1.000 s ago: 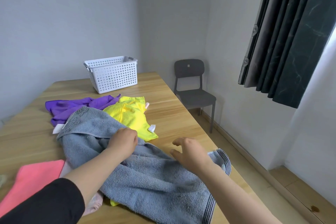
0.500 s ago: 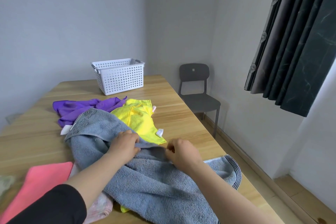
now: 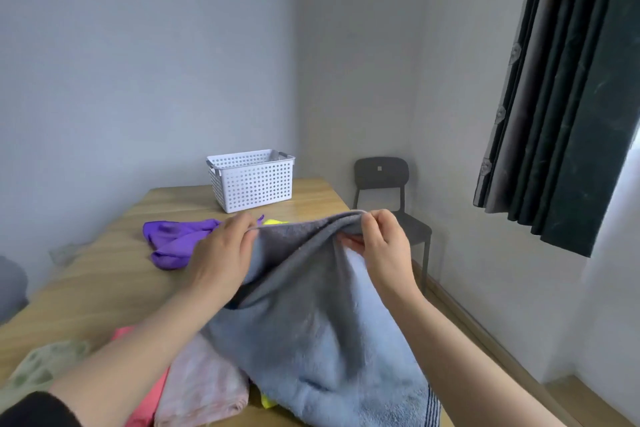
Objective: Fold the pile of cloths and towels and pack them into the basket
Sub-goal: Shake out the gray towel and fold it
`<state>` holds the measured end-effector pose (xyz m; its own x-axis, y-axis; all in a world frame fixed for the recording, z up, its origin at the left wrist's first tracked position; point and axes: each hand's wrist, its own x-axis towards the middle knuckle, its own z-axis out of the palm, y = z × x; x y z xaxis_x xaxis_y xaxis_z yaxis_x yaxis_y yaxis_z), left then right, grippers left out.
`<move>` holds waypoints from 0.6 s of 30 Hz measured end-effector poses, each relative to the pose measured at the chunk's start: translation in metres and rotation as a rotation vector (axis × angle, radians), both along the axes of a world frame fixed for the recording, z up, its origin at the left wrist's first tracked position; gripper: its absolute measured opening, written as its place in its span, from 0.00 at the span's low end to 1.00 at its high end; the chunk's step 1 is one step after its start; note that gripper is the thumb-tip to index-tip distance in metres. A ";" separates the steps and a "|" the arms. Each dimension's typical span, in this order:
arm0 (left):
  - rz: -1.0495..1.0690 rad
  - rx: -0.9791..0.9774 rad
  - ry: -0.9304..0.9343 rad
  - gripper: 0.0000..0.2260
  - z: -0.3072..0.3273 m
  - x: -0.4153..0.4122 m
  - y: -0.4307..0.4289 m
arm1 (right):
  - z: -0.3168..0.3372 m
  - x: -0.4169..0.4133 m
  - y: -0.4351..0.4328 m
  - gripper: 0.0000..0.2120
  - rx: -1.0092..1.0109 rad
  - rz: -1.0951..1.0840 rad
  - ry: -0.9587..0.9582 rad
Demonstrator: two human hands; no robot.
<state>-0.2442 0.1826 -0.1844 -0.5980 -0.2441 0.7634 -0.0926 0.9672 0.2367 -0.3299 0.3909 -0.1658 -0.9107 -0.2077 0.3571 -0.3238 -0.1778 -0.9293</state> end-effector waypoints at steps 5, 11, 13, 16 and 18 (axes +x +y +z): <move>-0.062 0.040 0.188 0.06 0.053 0.047 0.027 | 0.050 0.037 0.003 0.10 -0.248 0.081 0.098; -0.135 0.088 0.313 0.04 0.096 0.106 0.056 | 0.098 0.100 0.028 0.08 -0.210 0.035 0.353; -0.153 0.098 0.342 0.04 0.107 0.126 0.067 | 0.109 0.122 0.038 0.07 -0.202 0.023 0.424; -0.165 0.121 0.386 0.05 0.122 0.147 0.080 | 0.122 0.145 0.050 0.06 -0.183 -0.006 0.527; -0.170 0.122 0.412 0.05 0.131 0.156 0.085 | 0.130 0.154 0.056 0.05 -0.182 -0.036 0.576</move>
